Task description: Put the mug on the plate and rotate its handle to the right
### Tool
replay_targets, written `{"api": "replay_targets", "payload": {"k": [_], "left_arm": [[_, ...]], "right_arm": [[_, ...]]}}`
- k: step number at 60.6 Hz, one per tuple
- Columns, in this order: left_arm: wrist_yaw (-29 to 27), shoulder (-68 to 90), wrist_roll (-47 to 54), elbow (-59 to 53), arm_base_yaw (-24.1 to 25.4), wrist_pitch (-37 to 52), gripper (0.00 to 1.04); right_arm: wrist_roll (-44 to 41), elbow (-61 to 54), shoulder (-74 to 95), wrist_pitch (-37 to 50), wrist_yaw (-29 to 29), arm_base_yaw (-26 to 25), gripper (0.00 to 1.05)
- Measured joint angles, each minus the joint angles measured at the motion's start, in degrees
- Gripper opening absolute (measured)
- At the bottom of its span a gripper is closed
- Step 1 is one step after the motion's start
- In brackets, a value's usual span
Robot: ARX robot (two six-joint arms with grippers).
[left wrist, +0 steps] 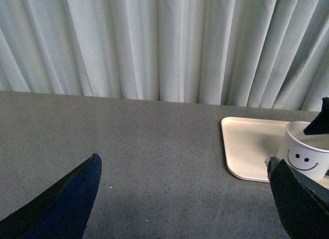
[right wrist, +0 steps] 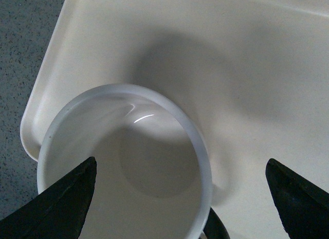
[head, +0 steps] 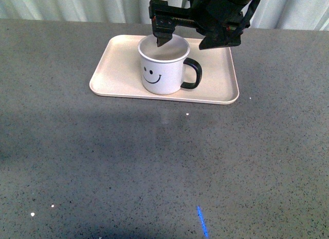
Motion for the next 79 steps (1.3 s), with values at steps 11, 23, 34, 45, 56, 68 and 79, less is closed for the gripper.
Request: {"api": "replay_targets", "payload": {"k": [11,23,34,45,56,68,79], "left_arm": [[0.0,0.0,0.0,0.0,0.0,0.0,0.95],[0.0,0.0,0.0,0.0,0.0,0.0,0.95],[0.0,0.0,0.0,0.0,0.0,0.0,0.95],[0.0,0.0,0.0,0.0,0.0,0.0,0.95],[0.0,0.0,0.0,0.0,0.0,0.0,0.95],[0.0,0.0,0.0,0.0,0.0,0.0,0.95],[0.0,0.0,0.0,0.0,0.0,0.0,0.95]], "right_arm": [[0.2,2.5,1.7,-1.9,0.5,0.4,0.73],[0.4,5.0,3.1,-3.8,1.0,0.6,0.45],[0.8,7.1,4.5,-5.6,1.1,0.7,0.15],[1.2,9.4,5.3,-7.8,0.8,0.7,0.02],[-1.3,13.6,6.0,-10.8,0.5,0.2,0.02],[-10.9,19.6,7.5,-14.2,-4.6,-1.3,0.02],[-23.1,23.7,9.9,-18.4,-9.7,-2.9,0.02]]}}
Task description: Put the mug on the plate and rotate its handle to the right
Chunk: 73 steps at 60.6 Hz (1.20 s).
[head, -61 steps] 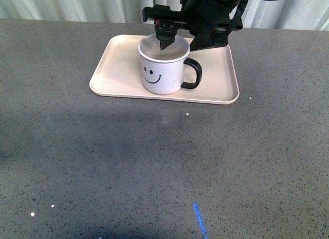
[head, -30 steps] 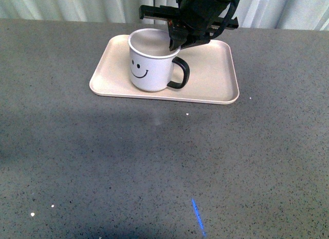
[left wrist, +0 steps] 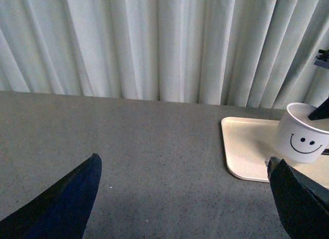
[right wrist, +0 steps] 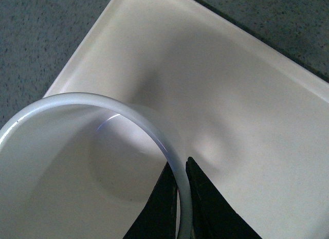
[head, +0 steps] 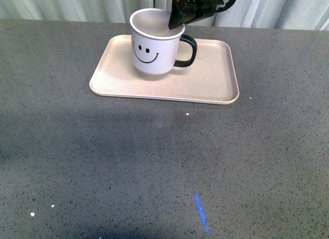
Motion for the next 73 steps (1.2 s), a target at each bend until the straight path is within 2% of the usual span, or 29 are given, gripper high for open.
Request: {"api": "replay_targets", "payload": {"k": [13,25,71,73], "left_arm": [[0.0,0.0,0.0,0.0,0.0,0.0,0.95],[0.0,0.0,0.0,0.0,0.0,0.0,0.95],[0.0,0.0,0.0,0.0,0.0,0.0,0.95],[0.0,0.0,0.0,0.0,0.0,0.0,0.95]], "right_arm": [[-11.2,4.3,3.0,-4.1,-2.7,-1.5,0.02],[-15.5,4.7,3.5,-4.9,-3.2,-2.1,0.02],[-21.4,2.9,4.0,-5.0,-3.0,-2.5,0.02],[-21.7,2.9,4.1,-5.2,-2.7,-2.5,0.05]]}}
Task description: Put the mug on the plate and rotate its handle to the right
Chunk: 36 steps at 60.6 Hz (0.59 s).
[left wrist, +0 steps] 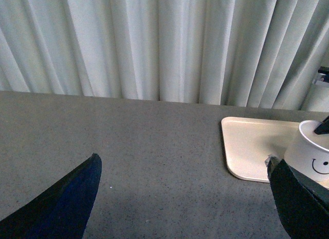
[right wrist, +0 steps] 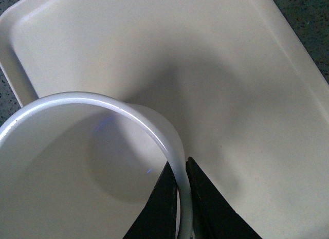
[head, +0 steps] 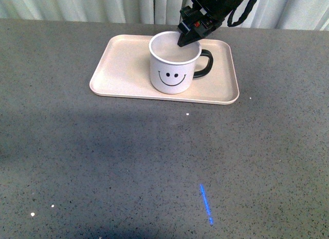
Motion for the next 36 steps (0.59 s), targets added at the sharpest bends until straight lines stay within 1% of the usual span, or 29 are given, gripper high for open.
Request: {"api": "replay_targets", "payload": {"k": [2,12,14,18,20,21,25,26,28,30,31,33,36], "left_arm": [[0.0,0.0,0.0,0.0,0.0,0.0,0.95],[0.0,0.0,0.0,0.0,0.0,0.0,0.95],[0.0,0.0,0.0,0.0,0.0,0.0,0.95],[0.0,0.0,0.0,0.0,0.0,0.0,0.95],[0.0,0.0,0.0,0.0,0.0,0.0,0.95],[0.0,0.0,0.0,0.0,0.0,0.0,0.95],[0.0,0.0,0.0,0.0,0.0,0.0,0.95],[0.0,0.0,0.0,0.0,0.0,0.0,0.95],[0.0,0.0,0.0,0.0,0.0,0.0,0.95],[0.0,0.0,0.0,0.0,0.0,0.0,0.95],[0.0,0.0,0.0,0.0,0.0,0.0,0.95],[0.0,0.0,0.0,0.0,0.0,0.0,0.95],[0.0,0.0,0.0,0.0,0.0,0.0,0.95]], "right_arm": [[-0.2,0.0,0.1,-0.1,0.2,0.0,0.09],[-1.3,0.0,0.9,-0.2,0.9,-0.2,0.35],[-1.6,0.0,0.9,0.1,1.1,-0.2,0.39],[-2.7,0.0,0.9,0.3,1.0,-0.3,0.49],[-3.4,0.0,0.6,0.3,0.8,-0.3,0.57],[-4.0,0.0,0.3,0.3,0.4,-0.3,0.62],[-5.0,-0.5,-0.9,0.9,-0.8,-0.5,0.74],[-5.1,-1.0,-1.8,1.2,-1.5,-0.6,0.79],[-5.4,-2.2,-3.5,1.7,-3.2,-0.8,0.86],[-5.8,-3.5,-5.1,2.4,-4.7,-0.9,0.91],[-5.9,-4.0,-5.7,2.7,-5.0,-1.0,0.93],[-5.8,-5.9,-7.8,3.8,-7.4,-1.2,0.97],[-5.8,-7.9,-10.4,4.8,-9.9,-1.4,0.96]]}}
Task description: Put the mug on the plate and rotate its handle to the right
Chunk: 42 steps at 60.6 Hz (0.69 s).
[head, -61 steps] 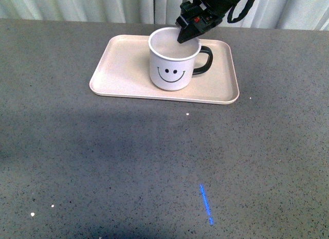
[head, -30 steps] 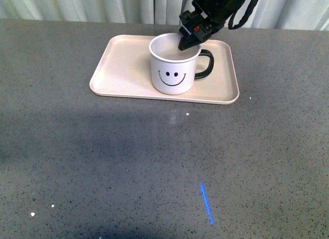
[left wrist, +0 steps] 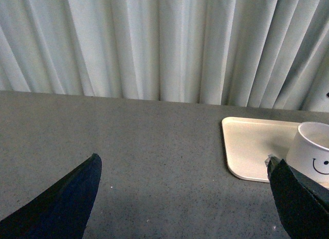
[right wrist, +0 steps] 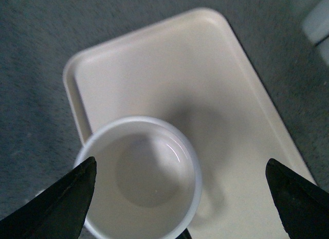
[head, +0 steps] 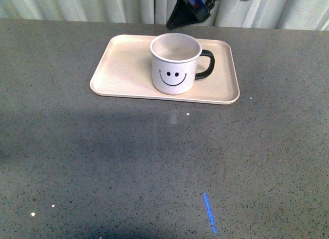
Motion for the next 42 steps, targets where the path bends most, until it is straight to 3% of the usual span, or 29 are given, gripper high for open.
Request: {"api": "replay_targets", "payload": {"k": [16,19,20,21,24,28,32,37,42], "left_arm": [[0.0,0.0,0.0,0.0,0.0,0.0,0.95],[0.0,0.0,0.0,0.0,0.0,0.0,0.95],[0.0,0.0,0.0,0.0,0.0,0.0,0.95],[0.0,0.0,0.0,0.0,0.0,0.0,0.95],[0.0,0.0,0.0,0.0,0.0,0.0,0.95],[0.0,0.0,0.0,0.0,0.0,0.0,0.95],[0.0,0.0,0.0,0.0,0.0,0.0,0.95],[0.0,0.0,0.0,0.0,0.0,0.0,0.95],[0.0,0.0,0.0,0.0,0.0,0.0,0.95]], "right_arm": [[0.0,-1.3,-4.0,0.5,-1.2,-0.3,0.95],[6.3,-10.2,-6.5,16.2,10.4,0.5,0.87],[10.3,-14.3,-7.8,22.6,17.5,0.7,0.84],[15.5,-20.9,-10.1,32.5,23.8,0.8,0.79],[26.2,-36.2,-15.7,55.1,34.0,0.6,0.67],[33.4,-50.1,-21.9,76.9,35.6,-0.5,0.53],[36.1,-57.9,-26.7,85.7,35.5,-1.4,0.42],[37.8,-66.4,-32.0,91.3,35.0,-2.4,0.28],[39.1,-76.9,-36.8,94.4,33.9,-3.1,0.07]]}}
